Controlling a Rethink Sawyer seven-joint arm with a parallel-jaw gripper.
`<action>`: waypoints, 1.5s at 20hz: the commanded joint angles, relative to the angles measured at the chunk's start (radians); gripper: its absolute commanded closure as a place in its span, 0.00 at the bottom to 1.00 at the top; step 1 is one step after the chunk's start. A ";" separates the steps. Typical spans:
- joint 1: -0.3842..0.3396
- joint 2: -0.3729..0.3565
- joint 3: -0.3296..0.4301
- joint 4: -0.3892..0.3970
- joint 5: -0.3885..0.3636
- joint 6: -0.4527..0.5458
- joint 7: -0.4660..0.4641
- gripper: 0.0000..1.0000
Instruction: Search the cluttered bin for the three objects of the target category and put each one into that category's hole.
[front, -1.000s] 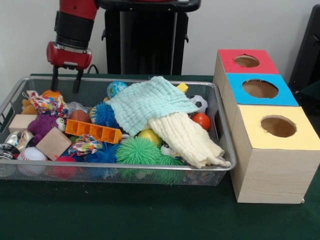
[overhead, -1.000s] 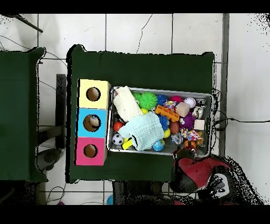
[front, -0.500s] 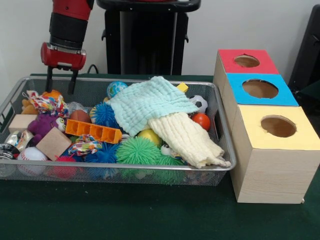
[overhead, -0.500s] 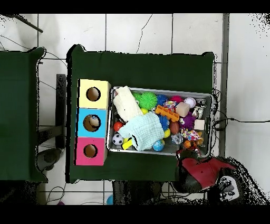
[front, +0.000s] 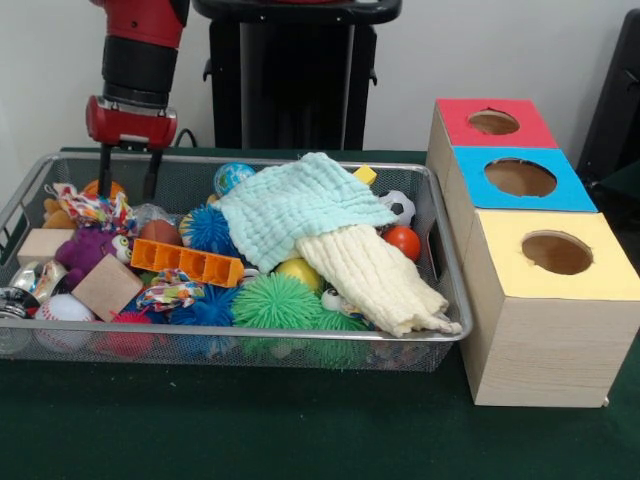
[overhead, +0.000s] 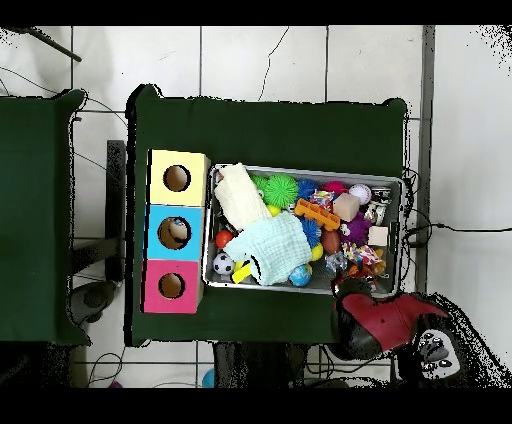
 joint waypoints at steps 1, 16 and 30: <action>-0.047 -0.003 0.195 -0.007 -0.017 0.080 0.072 0.00; -0.205 -0.040 0.375 0.057 -0.023 0.195 -0.012 0.00; -0.217 -0.054 0.387 0.091 0.007 0.226 -0.002 0.00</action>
